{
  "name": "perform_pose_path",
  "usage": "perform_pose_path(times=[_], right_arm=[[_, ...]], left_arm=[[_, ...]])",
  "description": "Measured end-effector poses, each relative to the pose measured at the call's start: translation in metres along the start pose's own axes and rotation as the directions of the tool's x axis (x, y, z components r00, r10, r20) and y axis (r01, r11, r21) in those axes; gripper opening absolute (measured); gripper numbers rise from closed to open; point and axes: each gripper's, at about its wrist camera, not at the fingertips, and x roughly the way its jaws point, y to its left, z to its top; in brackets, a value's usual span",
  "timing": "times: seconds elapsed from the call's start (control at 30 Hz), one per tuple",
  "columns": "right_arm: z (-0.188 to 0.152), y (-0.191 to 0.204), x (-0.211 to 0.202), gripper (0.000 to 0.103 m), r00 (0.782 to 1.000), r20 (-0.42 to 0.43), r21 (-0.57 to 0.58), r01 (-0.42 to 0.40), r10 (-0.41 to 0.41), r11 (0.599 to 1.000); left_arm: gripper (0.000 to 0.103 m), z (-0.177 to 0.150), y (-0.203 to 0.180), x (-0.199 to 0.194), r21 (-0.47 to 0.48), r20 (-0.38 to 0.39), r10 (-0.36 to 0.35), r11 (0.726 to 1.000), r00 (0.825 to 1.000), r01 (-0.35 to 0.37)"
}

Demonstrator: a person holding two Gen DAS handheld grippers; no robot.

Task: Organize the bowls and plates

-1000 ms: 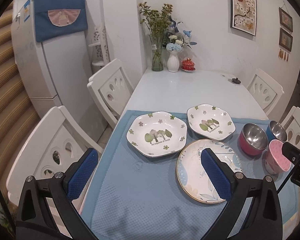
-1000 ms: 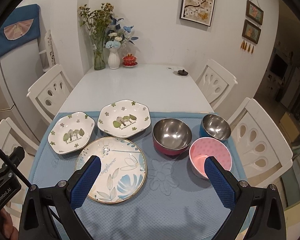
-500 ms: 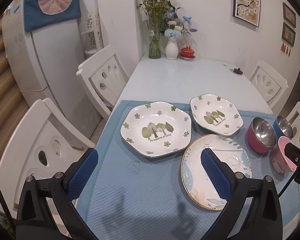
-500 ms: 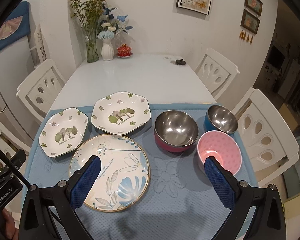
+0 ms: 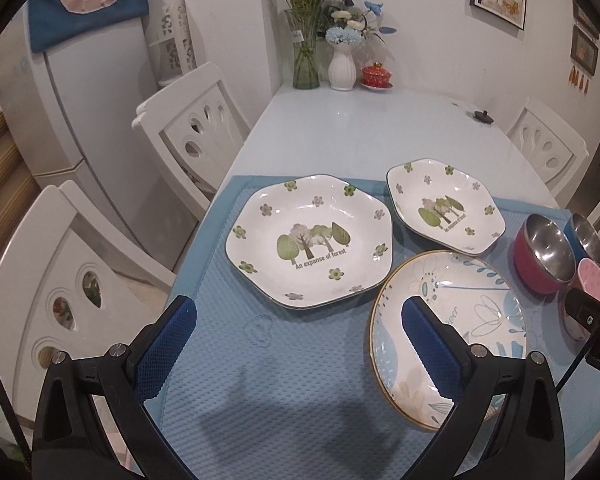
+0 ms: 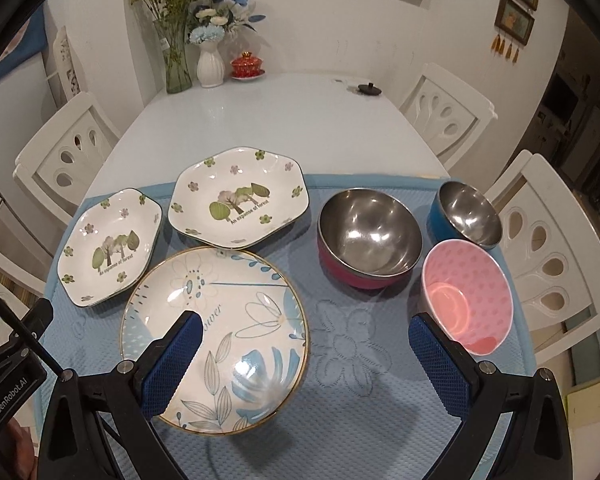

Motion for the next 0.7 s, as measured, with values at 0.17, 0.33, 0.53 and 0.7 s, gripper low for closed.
perform_pose_path(times=[0.17,0.33,0.53,0.7], right_arm=[[-0.001,-0.001,0.013,0.103,0.999,-0.034,0.011,-0.010,0.010,1.000],[-0.004,-0.002,0.028,0.102,0.998,-0.063,0.017,-0.015,0.016,1.000],[-0.010,-0.003,0.047,0.101,0.994,-0.109,0.025,-0.024,0.027,0.999],[-0.016,-0.003,0.065,0.092,0.988,-0.140,0.026,-0.057,0.060,0.998]], left_arm=[[0.102,-0.002,-0.007,0.011,0.015,-0.015,-0.010,1.000,1.000,0.010],[0.102,-0.005,-0.012,0.024,0.025,-0.036,-0.026,0.999,0.999,0.027],[0.102,-0.009,-0.019,0.036,0.042,-0.057,-0.035,0.998,0.998,0.037],[0.102,-0.013,-0.021,0.049,0.048,-0.083,-0.073,0.996,0.994,0.077]])
